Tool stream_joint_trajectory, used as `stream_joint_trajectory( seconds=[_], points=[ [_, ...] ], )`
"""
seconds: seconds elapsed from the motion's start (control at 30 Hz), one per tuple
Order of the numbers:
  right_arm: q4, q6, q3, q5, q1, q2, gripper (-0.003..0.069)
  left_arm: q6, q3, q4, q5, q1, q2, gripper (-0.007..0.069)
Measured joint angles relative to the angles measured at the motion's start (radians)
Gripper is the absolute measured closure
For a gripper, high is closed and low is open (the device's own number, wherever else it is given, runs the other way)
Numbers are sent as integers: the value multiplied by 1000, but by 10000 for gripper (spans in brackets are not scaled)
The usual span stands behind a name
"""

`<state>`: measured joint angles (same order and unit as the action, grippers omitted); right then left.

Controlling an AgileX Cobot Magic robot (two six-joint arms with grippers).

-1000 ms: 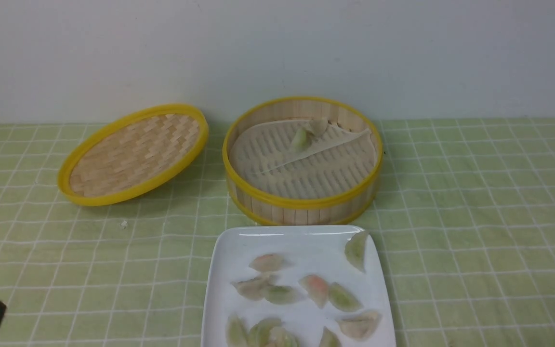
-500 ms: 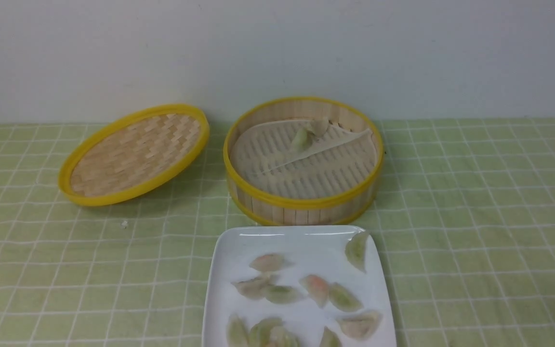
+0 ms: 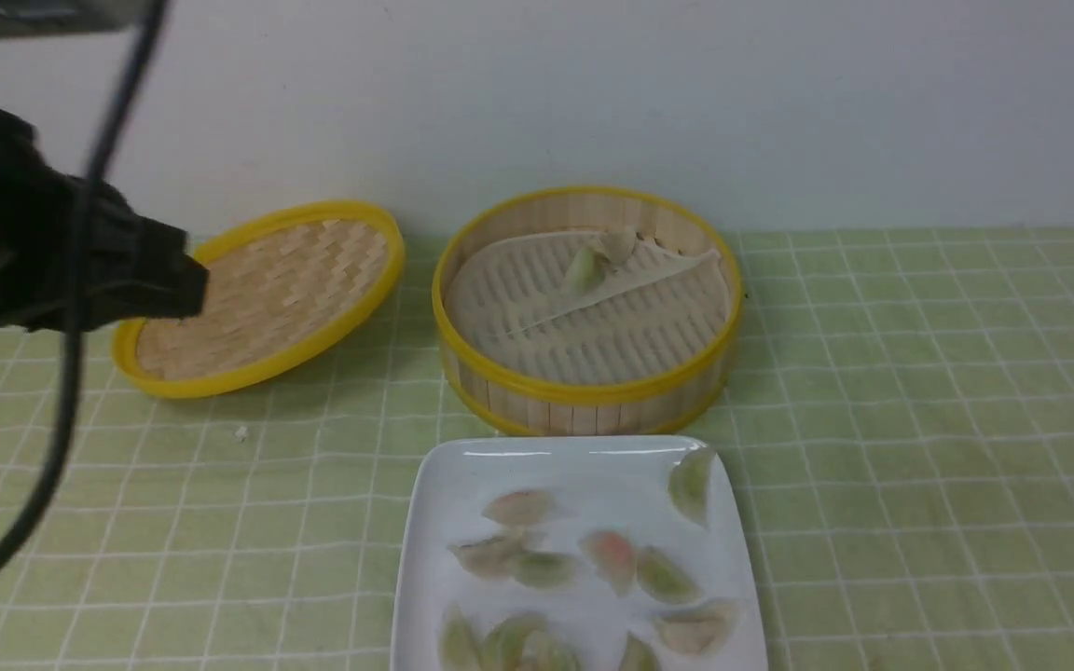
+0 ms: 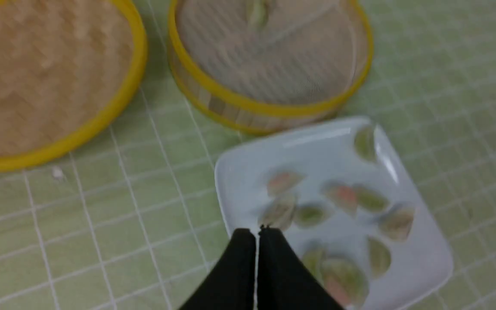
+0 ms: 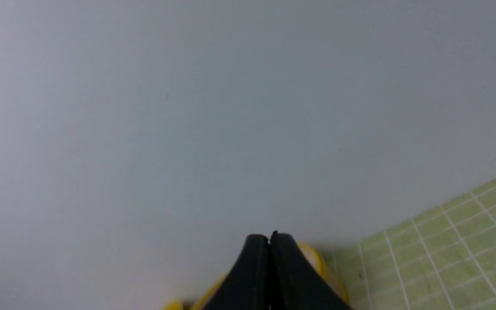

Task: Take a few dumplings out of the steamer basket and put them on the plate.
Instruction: Use the left arm to grab a dumpling from the steamer

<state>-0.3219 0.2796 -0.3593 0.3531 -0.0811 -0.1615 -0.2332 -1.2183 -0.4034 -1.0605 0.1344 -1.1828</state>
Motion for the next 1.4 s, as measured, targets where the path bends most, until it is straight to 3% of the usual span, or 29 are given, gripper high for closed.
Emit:
stream_joint_trajectory(
  seconds=[0.03, 0.2, 0.3, 0.4, 0.6, 0.8, 1.03, 1.23, 1.37, 1.4],
  points=[
    [35, -40, -147, 175, -19, -121, 673, -19, -21, 11, -3, 35, -93, 631],
    [111, -214, -495, 603, -30, -470, 673, -50, -140, 76, 26, 160, -303, 631],
    [137, -274, -602, 729, -30, -584, 673, -51, -253, 82, 16, 195, -433, 631],
    [147, -300, -690, 825, -30, -680, 673, -58, -498, 87, -62, 225, -638, 631],
    [147, -307, -709, 852, -30, -701, 673, -60, -993, 115, -164, 255, -1022, 631],
    [151, -307, -709, 903, -30, -701, 673, 33, -1405, 283, -174, 314, -1306, 631],
    [151, -309, -709, 910, -30, -701, 673, 46, -1534, 328, -188, 330, -1429, 629],
    [151, -309, -709, 911, -30, -701, 673, 46, -1537, 332, -171, 316, -1471, 571],
    [151, -309, -709, 911, -30, -701, 673, 14, -1539, 328, -134, 304, -1491, 463],
    [151, -309, -709, 912, -30, -701, 673, -25, -1539, 327, -132, 300, -1497, 397]
  ],
)
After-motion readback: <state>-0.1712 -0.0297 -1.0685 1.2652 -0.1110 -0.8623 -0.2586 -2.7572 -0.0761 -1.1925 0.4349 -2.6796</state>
